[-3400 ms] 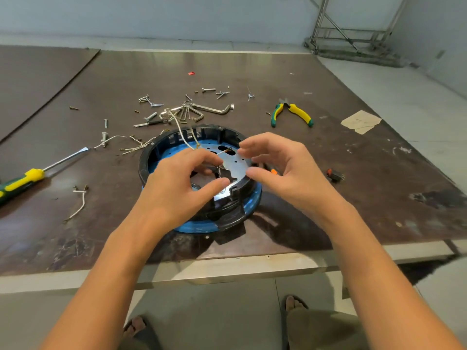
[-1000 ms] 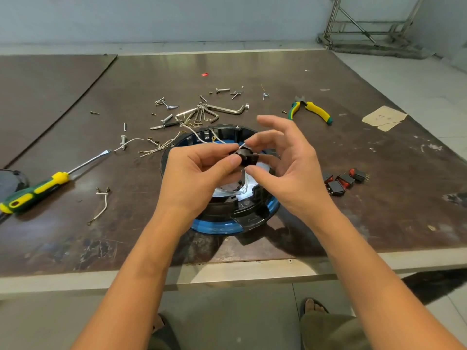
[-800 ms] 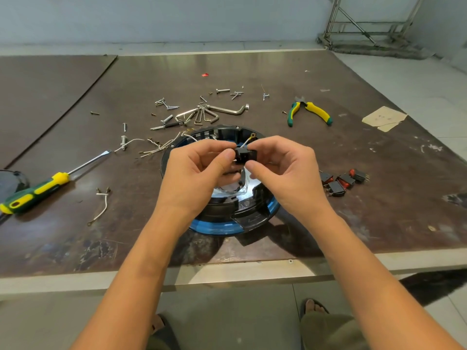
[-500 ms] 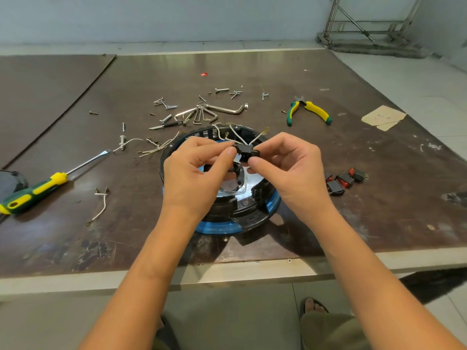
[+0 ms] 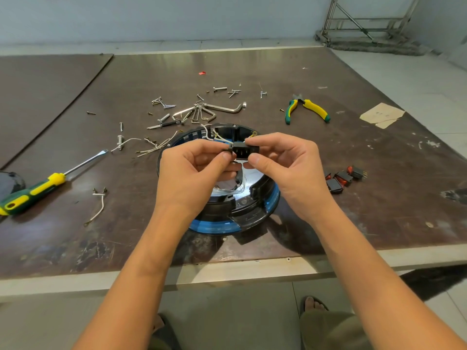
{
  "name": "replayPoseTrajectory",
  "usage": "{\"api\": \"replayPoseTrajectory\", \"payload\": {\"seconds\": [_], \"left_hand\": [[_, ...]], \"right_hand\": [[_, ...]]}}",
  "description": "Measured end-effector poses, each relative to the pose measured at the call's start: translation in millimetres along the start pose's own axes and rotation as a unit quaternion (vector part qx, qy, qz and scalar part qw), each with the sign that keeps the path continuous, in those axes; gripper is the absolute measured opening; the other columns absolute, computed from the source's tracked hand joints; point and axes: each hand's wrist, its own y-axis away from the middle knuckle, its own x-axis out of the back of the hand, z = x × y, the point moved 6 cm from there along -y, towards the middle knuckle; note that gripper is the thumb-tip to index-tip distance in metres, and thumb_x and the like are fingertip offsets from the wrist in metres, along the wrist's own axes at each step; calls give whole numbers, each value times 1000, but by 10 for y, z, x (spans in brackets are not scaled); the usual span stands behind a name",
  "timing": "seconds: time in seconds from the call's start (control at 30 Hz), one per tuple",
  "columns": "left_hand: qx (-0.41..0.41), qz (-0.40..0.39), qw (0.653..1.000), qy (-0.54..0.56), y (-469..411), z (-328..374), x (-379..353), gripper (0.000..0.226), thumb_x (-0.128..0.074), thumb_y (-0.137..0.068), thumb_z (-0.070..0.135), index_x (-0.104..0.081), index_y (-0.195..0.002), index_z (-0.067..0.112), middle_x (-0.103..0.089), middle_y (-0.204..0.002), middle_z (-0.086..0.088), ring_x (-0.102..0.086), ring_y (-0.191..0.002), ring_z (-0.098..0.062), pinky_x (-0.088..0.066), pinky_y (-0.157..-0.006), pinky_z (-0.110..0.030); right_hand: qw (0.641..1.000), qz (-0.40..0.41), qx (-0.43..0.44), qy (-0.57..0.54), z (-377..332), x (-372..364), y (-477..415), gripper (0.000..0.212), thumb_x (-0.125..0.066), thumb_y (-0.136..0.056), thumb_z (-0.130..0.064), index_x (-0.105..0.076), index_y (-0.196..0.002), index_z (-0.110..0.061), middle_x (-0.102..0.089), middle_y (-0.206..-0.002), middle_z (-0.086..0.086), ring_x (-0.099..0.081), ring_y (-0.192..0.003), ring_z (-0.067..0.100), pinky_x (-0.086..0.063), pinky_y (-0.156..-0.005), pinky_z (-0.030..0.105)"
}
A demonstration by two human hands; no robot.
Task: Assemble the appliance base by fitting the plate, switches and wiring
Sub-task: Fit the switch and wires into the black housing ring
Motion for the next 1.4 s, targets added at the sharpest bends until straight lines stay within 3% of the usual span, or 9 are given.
{"api": "replayPoseTrajectory", "payload": {"seconds": [0.07,0.23,0.5,0.7,0.87,1.13,1.4], "left_hand": [[10,-7,1000,17,7,5,4,14,-65,-91,-3,-69,-104,-3,-77,-88,-13,-76,-82,-25,-61,-70,-28],[-2,-22,1000,-12,19,42,-7,15,-68,-89,-4,-70,-104,0,-78,-88,-10,-77,-82,-22,-61,-73,-28],[-12,-43,998,-49,45,66,-41,27,-72,-87,0,-68,-113,3,-78,-86,-9,-77,-81,-19,-62,-72,-30],[-37,-55,996,-63,49,94,-58,26,-71,-86,-3,-71,-112,-1,-77,-93,-9,-76,-83,-18,-62,-73,-28],[-3,-41,999,33,8,60,52,27,-73,-81,4,-73,-109,2,-78,-90,-12,-76,-86,-27,-61,-76,-31],[4,-65,993,94,-24,30,94,25,-75,-79,10,-77,-104,13,-77,-87,-15,-75,-78,-27,-60,-71,-27],[16,-70,994,84,-13,18,80,28,-70,-83,6,-72,-110,2,-77,-89,-17,-76,-81,-29,-59,-72,-25]], "right_hand": [[1000,10,0,4,-6,6,-3,26,-71,-86,5,-73,-110,-5,-76,-96,3,-74,-89,23,-58,-82,34],[1000,8,7,19,-34,2,1,25,-71,-84,10,-72,-107,-1,-74,-100,15,-72,-94,29,-59,-87,48],[999,-33,13,24,-100,43,-12,31,-70,-83,13,-71,-109,-4,-73,-92,-1,-71,-89,13,-58,-84,28],[998,-60,21,29,-88,54,-29,31,-69,-83,13,-71,-107,-5,-73,-95,2,-71,-94,18,-54,-86,27],[1000,-17,16,-12,-101,115,-34,30,-70,-84,9,-71,-108,-9,-74,-94,4,-72,-82,18,-56,-78,25],[999,-44,14,5,-103,3,-6,33,-69,-84,12,-69,-111,-7,-73,-98,8,-71,-89,17,-57,-84,29],[999,-48,20,-5,-113,-14,-2,32,-67,-86,11,-68,-112,-6,-72,-99,12,-71,-90,19,-57,-83,31]]}}
